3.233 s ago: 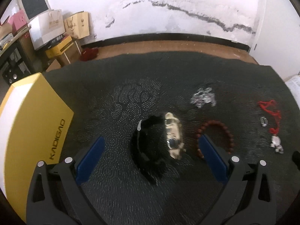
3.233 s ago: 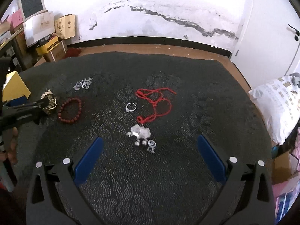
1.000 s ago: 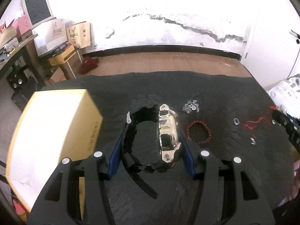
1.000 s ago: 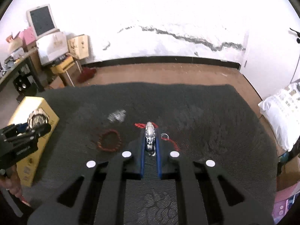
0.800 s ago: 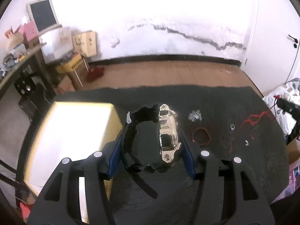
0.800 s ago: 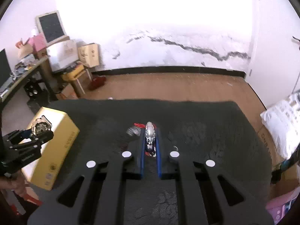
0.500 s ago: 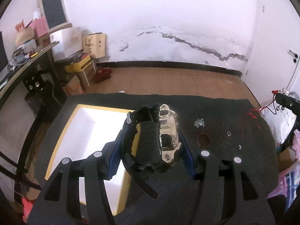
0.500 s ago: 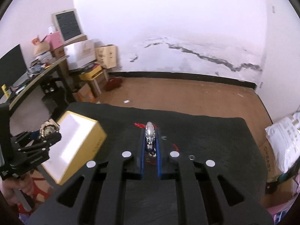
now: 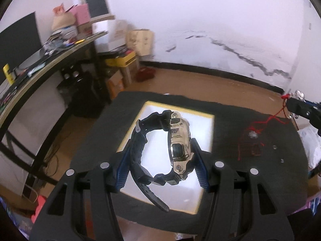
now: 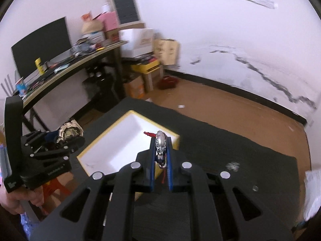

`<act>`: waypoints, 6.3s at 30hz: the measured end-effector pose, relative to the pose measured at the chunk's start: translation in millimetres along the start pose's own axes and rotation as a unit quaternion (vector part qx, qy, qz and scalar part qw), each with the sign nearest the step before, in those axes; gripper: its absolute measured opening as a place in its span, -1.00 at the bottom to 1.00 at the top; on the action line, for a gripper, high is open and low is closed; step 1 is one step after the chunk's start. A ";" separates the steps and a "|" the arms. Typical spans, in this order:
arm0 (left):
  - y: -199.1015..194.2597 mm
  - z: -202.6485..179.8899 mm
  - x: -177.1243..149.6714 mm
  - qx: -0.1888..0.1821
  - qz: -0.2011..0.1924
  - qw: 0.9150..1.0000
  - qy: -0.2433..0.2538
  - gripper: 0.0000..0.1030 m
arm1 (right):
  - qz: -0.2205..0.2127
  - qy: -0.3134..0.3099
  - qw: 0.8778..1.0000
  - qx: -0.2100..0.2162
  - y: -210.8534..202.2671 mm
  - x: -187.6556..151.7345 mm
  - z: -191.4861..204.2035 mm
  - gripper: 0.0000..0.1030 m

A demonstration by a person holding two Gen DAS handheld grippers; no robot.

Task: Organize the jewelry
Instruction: 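Lower watch into the white box with left gripper while right drops the pendant, then move both open grippers back over the rug toward remaining jewelry, then grasp red bead bracelet with left gripper while right grasps the small silver charm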

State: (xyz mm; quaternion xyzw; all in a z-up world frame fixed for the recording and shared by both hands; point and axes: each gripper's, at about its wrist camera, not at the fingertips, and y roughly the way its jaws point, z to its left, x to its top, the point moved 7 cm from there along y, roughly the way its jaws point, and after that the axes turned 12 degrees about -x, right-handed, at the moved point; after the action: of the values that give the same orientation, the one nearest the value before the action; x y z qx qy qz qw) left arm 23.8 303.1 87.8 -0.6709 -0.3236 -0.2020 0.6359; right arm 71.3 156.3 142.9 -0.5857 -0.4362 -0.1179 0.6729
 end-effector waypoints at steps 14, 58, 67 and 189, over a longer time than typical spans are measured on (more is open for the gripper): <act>116.3 84.6 -78.8 0.030 0.073 0.994 -0.079 0.07 | 0.085 -0.064 0.994 0.034 175.0 -24.0 89.6 -0.80; 191.8 83.2 -112.6 0.043 0.119 0.990 -0.068 0.50 | 0.128 -0.102 0.986 -0.027 290.8 -74.4 79.1 0.45; 157.3 54.0 -91.9 0.053 0.091 0.994 -0.035 0.87 | 0.066 -0.059 0.996 -0.019 206.6 -49.9 29.3 0.76; 265.9 -336.9 -104.3 -0.155 0.067 0.975 0.143 -0.87 | 0.046 0.146 0.973 -0.175 124.0 -270.4 -323.2 -0.76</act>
State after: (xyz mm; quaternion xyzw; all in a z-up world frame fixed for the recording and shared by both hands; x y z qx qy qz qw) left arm 180.9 -42.1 -138.6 -0.7455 -0.1483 -0.3008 0.5760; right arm 139.5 -191.5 -116.7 -0.6902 -0.2783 -0.2455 0.6212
